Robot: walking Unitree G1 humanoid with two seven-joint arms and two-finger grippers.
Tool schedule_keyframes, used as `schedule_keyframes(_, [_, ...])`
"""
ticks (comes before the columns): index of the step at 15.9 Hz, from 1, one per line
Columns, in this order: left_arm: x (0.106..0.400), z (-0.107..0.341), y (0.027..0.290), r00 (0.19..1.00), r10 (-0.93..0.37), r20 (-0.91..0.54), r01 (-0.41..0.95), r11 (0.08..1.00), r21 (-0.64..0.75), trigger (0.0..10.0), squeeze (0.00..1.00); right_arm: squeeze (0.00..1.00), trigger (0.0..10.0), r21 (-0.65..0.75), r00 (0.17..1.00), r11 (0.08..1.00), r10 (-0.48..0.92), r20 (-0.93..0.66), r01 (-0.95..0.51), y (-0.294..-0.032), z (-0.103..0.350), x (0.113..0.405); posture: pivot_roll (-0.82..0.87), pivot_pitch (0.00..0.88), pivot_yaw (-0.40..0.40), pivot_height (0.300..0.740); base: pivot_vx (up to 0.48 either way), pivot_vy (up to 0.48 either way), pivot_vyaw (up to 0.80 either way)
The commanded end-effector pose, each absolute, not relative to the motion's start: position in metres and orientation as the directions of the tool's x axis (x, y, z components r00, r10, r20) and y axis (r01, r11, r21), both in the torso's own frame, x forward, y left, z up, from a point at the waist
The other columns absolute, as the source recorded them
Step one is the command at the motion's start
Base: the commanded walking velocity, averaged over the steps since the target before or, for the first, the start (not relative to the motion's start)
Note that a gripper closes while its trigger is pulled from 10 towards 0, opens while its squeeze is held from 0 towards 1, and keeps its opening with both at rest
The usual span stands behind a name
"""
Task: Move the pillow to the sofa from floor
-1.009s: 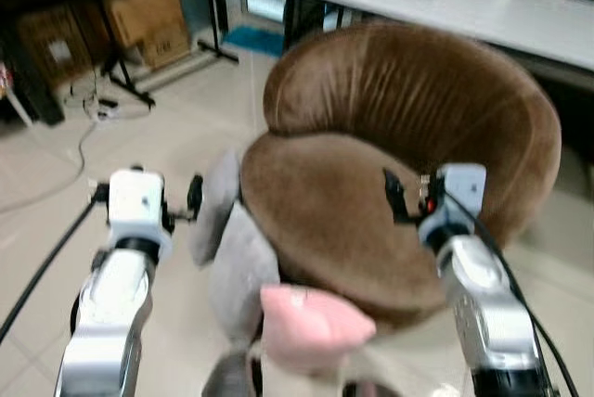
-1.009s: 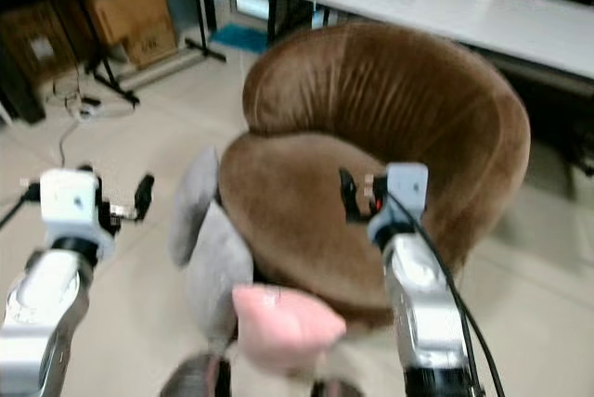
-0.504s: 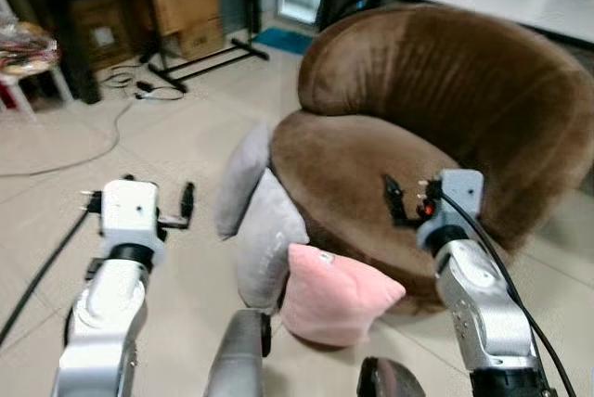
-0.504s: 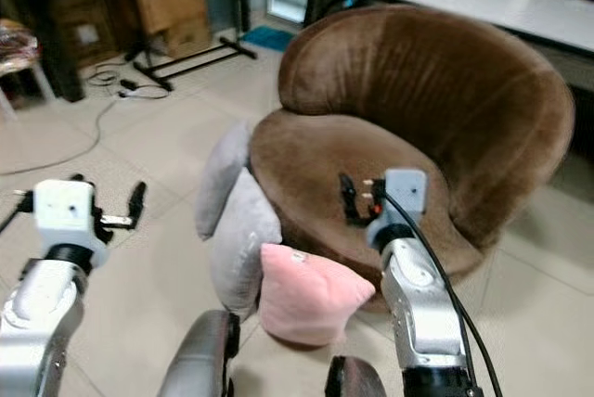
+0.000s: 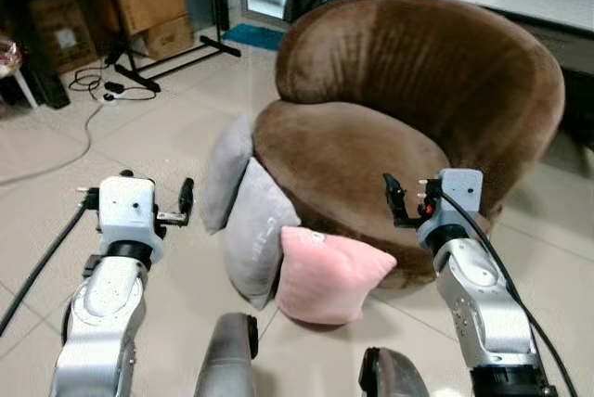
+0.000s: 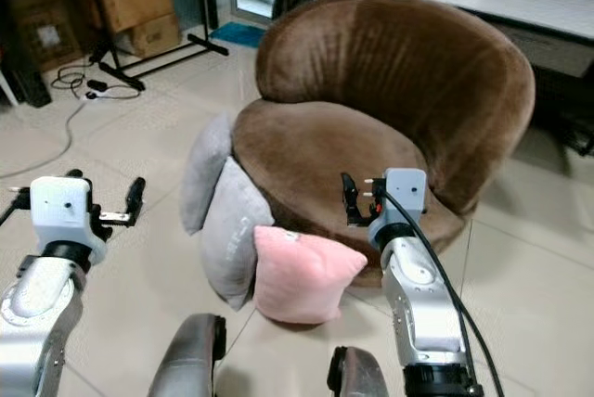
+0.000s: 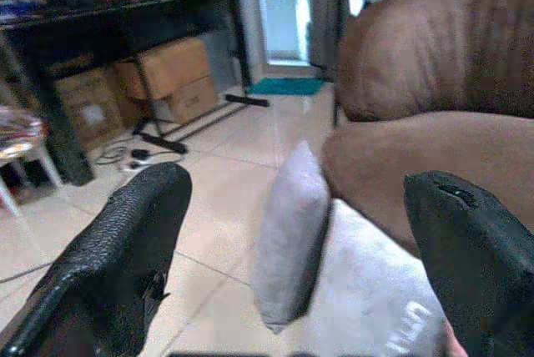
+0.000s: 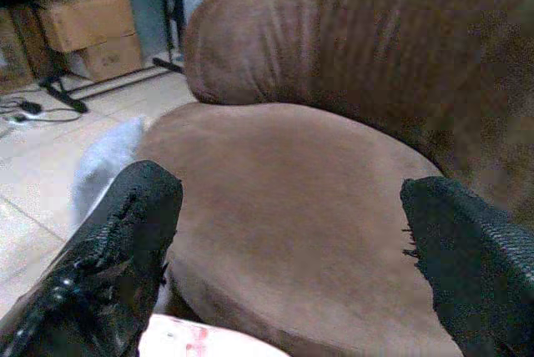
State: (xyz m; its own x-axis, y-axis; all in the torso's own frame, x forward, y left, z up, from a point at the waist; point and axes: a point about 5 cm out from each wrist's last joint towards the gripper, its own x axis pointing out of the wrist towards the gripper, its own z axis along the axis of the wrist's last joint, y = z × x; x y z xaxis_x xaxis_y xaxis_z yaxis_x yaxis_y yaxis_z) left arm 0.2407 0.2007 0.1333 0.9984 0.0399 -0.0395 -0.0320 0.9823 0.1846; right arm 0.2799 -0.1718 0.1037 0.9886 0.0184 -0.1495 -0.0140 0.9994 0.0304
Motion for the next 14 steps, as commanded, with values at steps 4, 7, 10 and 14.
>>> schedule_keyframes(4, [0.242, 0.136, 0.201, 1.000, 0.017, -0.026, -0.011, 0.979, 0.205, 10.0, 0.00, 0.00, 10.0, 0.018, 0.987, 1.000, -0.022, -0.160, 0.025, -0.177, 0.103, 0.281, 0.10, 0.000, -0.024, 0.630, 0.322, 0.000, 0.00])
schedule_keyframes(7, [0.241, 0.135, 0.200, 1.000, 0.005, -0.030, 0.002, 0.977, 0.214, 10.0, 0.00, 0.00, 10.0, 0.018, 0.987, 1.000, -0.019, -0.159, 0.022, -0.176, 0.102, 0.281, 0.10, 0.000, -0.024, 0.630, 0.321, 0.000, 0.00])
schedule_keyframes(10, [0.241, 0.133, 0.199, 0.999, -0.006, -0.033, 0.013, 0.976, 0.217, 10.0, 0.00, 0.00, 10.0, 0.035, 0.988, 0.999, -0.016, -0.154, 0.021, -0.176, 0.100, 0.281, 0.11, 0.000, 0.003, 0.630, 0.322, 0.000, 0.00])
schedule_keyframes(14, [0.249, 0.135, 0.188, 0.996, -0.078, -0.031, 0.083, 0.977, 0.198, 10.0, 0.00, 0.00, 10.0, 0.091, 0.950, 0.984, -0.121, -0.288, 0.153, -0.204, 0.047, 0.265, 0.09, 0.000, 0.083, 0.630, 0.317, 0.000, 0.00])
